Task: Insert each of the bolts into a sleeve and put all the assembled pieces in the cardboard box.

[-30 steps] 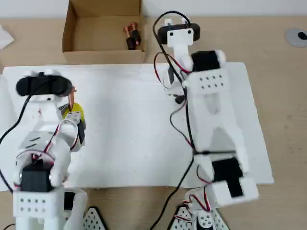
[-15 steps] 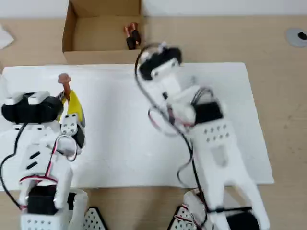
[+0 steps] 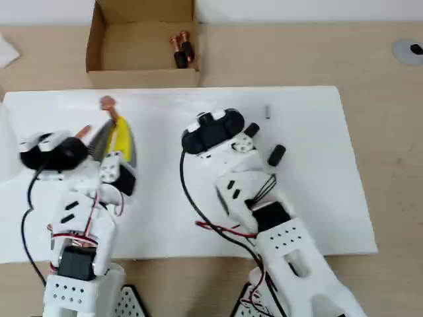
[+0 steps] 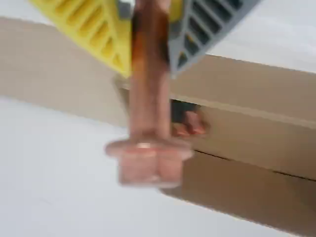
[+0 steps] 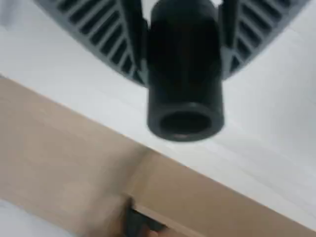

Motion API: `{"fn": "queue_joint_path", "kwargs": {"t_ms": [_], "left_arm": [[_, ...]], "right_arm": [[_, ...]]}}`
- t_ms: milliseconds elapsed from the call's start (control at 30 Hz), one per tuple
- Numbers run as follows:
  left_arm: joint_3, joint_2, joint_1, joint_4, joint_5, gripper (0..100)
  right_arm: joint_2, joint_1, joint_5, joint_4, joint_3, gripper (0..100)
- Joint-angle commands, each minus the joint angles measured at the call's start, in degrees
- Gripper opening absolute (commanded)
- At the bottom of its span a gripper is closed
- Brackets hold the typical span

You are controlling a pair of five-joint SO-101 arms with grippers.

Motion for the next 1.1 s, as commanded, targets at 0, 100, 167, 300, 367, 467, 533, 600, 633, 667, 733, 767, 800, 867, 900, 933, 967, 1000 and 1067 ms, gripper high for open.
{"fn": "queue_joint_path", "kwargs": {"t_ms": [0,100,167,300,367,467,533,600,633,667,733,767,800,867,900,933,967,1000,1067], "left_arm": [[-0.70,-0.75,4.84,-1.76,0.44,0],[-1.49,-0.75,5.36,-1.58,0.44,0],[-2.55,-0.75,5.27,-1.41,0.44,0],[-5.80,-0.75,5.54,1.76,0.44,0],[-8.97,-0.66,5.71,7.30,0.53,0],[-13.27,-0.66,5.71,14.42,0.70,0],[-14.95,-0.66,5.80,16.97,0.70,0],[-15.47,-0.66,7.03,17.67,0.70,0],[-15.47,-0.66,8.53,17.85,0.70,0],[-15.38,-0.66,10.20,18.29,0.70,0],[-15.38,-0.66,13.80,18.99,0.70,0],[-15.38,-0.66,14.95,18.99,0.70,0],[-15.30,-0.66,15.56,18.99,0.70,0],[-14.07,-0.66,15.82,18.55,0.70,0],[-13.45,-0.66,15.65,18.55,0.70,0],[-12.84,-0.66,15.56,18.55,0.70,0],[-12.31,-0.84,15.56,18.46,0.70,0],[-11.87,-0.92,15.56,18.46,0.70,0],[-11.25,-0.92,15.56,18.37,0.79,0]], "right_arm": [[-1.89,-5.32,-2.37,-3.08,0.66,0.9],[-1.98,-8.66,-2.37,-7.47,4.26,0.9],[-1.98,-9.01,-2.02,-12.04,7.52,0.9],[-1.98,-8.75,-2.02,-16.35,12.18,0.9],[-1.98,-8.75,-2.29,-16.62,13.05,0.9],[-2.07,-8.84,-2.37,-16.62,13.23,0.9],[-2.07,-9.01,-2.37,-16.62,13.05,0.9],[-2.07,-9.01,-2.37,-16.62,13.05,0.9],[-2.07,-9.01,-2.37,-16.44,13.05,0.9],[-2.07,-9.10,-2.37,-16.44,13.14,0.9],[-2.07,-9.10,-2.37,-16.35,13.23,0.9],[-2.07,-9.10,-2.37,-16.35,13.32,0.9],[-2.07,-9.10,-2.37,-16.35,13.32,0.9],[-2.07,-9.10,-2.37,-16.35,13.32,0.9],[-2.07,-9.10,-2.37,-16.26,13.32,0.9],[-2.07,-9.10,-2.37,-16.26,13.32,0.9],[-2.07,-9.19,-2.37,-16.26,13.32,0.9],[-2.07,-9.19,-2.37,-16.26,13.32,0.9],[-2.07,-9.19,-2.37,-16.26,13.32,0.9]]}}
